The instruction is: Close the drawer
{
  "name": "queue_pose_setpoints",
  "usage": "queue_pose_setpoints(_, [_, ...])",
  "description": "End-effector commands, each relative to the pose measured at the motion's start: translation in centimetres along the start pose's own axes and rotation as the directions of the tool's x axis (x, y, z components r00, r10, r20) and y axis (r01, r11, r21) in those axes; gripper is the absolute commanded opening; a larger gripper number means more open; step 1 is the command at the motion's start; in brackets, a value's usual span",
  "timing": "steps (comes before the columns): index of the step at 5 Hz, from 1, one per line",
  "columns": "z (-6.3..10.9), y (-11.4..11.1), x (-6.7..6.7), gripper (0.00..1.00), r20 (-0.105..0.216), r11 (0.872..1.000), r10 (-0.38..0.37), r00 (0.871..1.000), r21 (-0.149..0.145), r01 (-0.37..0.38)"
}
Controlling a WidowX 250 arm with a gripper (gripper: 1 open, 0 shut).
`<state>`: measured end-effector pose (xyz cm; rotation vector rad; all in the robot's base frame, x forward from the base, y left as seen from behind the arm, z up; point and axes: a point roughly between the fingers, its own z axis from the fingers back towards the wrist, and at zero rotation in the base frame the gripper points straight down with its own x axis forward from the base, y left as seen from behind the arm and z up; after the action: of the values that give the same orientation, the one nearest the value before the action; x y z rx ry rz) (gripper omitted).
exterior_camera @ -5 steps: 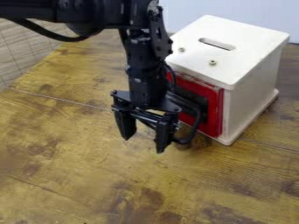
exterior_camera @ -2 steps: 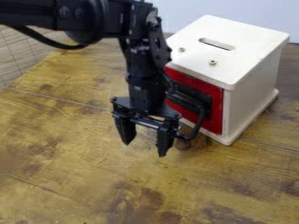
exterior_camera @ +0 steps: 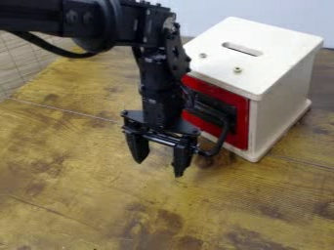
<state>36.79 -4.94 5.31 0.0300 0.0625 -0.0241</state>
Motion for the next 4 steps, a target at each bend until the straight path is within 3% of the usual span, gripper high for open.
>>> queue_pose_setpoints(1, [3.72, -0.73, 0.36, 1.00, 0.098, 1.000, -0.028, 0.995, 0.004, 0.028])
queue_pose_setpoints(4, [4.22, -0.98, 0.12, 1.00, 0.092, 0.999, -0.035, 0.995, 0.009, 0.035])
